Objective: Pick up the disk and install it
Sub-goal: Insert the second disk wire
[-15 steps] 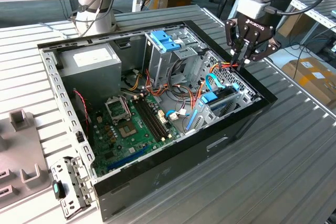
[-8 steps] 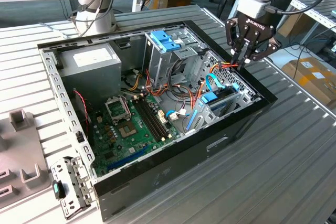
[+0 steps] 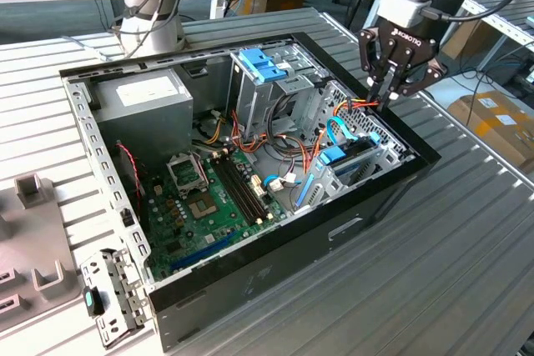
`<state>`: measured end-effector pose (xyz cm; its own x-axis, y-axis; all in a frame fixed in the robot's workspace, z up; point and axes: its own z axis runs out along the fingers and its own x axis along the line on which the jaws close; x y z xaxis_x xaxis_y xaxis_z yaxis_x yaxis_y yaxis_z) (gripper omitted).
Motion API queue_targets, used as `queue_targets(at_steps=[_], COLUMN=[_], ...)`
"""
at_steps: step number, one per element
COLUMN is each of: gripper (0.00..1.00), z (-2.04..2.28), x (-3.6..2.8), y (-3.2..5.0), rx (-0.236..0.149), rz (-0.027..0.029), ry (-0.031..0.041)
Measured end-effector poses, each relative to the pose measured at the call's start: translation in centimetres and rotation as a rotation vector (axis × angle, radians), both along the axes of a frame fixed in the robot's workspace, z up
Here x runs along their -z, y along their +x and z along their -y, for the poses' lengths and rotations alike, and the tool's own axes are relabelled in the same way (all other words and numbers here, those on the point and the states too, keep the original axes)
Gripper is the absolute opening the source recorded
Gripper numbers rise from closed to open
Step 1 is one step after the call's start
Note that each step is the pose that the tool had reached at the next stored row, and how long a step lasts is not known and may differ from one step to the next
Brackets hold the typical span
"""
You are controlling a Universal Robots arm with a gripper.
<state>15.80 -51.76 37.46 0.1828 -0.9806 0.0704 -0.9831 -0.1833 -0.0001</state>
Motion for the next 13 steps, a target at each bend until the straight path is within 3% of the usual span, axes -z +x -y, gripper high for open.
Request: queue_targets(at_steps=[13], gripper=[0.29], z=[0.0], x=[-0.22], y=[0.0], rx=[0.0], rz=[0.0], ry=[-0.0023])
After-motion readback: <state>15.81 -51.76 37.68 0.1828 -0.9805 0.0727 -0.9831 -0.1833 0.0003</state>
